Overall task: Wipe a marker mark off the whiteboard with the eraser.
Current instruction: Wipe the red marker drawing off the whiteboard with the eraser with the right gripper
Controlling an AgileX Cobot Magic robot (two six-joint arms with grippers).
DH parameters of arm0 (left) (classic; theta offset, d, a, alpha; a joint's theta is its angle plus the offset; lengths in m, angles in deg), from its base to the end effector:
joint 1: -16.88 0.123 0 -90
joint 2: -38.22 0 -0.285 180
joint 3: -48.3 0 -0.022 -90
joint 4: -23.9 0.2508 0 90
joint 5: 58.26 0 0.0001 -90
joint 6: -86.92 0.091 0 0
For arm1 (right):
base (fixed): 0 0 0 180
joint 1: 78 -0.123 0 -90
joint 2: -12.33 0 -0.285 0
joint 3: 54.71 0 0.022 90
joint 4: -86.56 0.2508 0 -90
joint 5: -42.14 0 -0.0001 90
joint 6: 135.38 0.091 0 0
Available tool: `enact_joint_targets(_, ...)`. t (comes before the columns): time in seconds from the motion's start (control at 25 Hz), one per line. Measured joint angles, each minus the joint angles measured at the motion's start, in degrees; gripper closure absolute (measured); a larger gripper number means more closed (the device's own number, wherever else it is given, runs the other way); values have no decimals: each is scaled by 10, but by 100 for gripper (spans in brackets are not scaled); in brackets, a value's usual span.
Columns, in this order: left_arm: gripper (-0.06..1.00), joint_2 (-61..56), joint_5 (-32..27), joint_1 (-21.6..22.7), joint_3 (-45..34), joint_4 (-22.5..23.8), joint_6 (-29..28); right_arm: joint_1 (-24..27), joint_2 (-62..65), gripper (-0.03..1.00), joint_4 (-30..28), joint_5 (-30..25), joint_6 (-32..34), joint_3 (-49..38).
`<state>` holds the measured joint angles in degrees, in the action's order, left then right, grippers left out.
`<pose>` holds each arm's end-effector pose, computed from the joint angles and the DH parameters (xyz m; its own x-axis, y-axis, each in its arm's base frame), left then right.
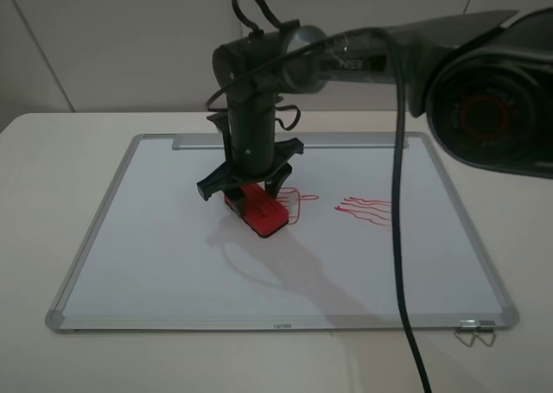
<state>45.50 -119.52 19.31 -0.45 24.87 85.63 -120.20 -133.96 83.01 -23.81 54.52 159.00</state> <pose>-0.0062 0.0011 0.2757 -0.4572 -0.0338 -0.8887 -0.0622 0.9980 -0.0060 0.3586 0.3182 0.1144 -0.8309 -0.5553 -0.0344 -0.5534 0.8313 -0.0520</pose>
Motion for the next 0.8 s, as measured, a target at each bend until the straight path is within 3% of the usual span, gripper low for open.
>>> enact_joint_targets(0.4,16,0,0,0,0,0,0,3,-10,48,1,-6,0,7)
enact_joint_targets(0.8,16,0,0,0,0,0,0,57,-16,48,19,-4,0,9)
